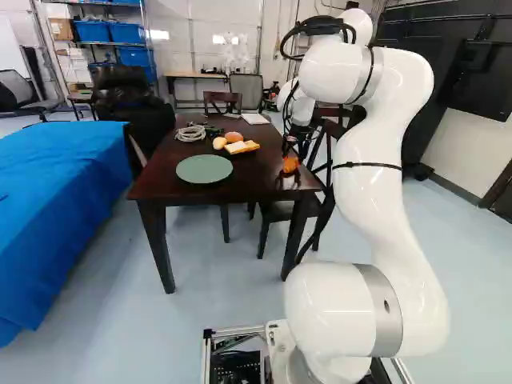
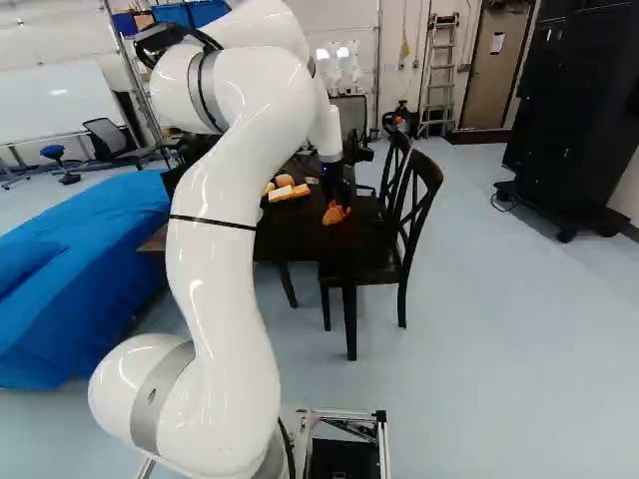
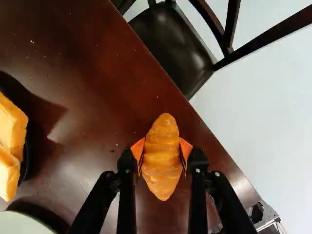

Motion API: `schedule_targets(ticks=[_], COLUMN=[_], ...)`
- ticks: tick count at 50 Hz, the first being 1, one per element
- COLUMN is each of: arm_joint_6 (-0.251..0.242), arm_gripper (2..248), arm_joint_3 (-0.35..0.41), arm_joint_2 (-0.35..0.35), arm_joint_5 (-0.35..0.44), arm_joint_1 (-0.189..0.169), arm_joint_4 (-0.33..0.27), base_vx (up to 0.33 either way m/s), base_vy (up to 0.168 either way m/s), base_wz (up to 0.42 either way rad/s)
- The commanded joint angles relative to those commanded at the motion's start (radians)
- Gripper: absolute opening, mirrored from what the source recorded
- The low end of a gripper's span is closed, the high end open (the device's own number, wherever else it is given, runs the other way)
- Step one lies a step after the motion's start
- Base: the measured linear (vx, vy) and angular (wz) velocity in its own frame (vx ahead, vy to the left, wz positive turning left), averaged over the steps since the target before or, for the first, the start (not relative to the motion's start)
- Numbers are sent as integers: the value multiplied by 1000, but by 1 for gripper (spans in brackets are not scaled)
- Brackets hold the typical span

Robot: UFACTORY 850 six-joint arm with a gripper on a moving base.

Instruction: Move the croissant to the empty plate

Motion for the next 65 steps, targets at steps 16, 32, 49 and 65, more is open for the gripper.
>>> schedule_targets(ticks=[16, 32, 49, 65], arm_joint_6=[0, 0, 0, 0], arm_gripper=[108, 108, 108, 108], arm_joint_3=[8, 20, 29, 33], arm_joint_2=[25, 68, 112, 151], arm_joint_5=[-4, -49, -103, -145], arm_joint_1=[0, 3, 19, 45], arm_joint_4=[0, 0, 0, 0], base_vx=[0, 0, 0, 0], base_vy=[0, 0, 0, 0], base_wz=[0, 0, 0, 0])
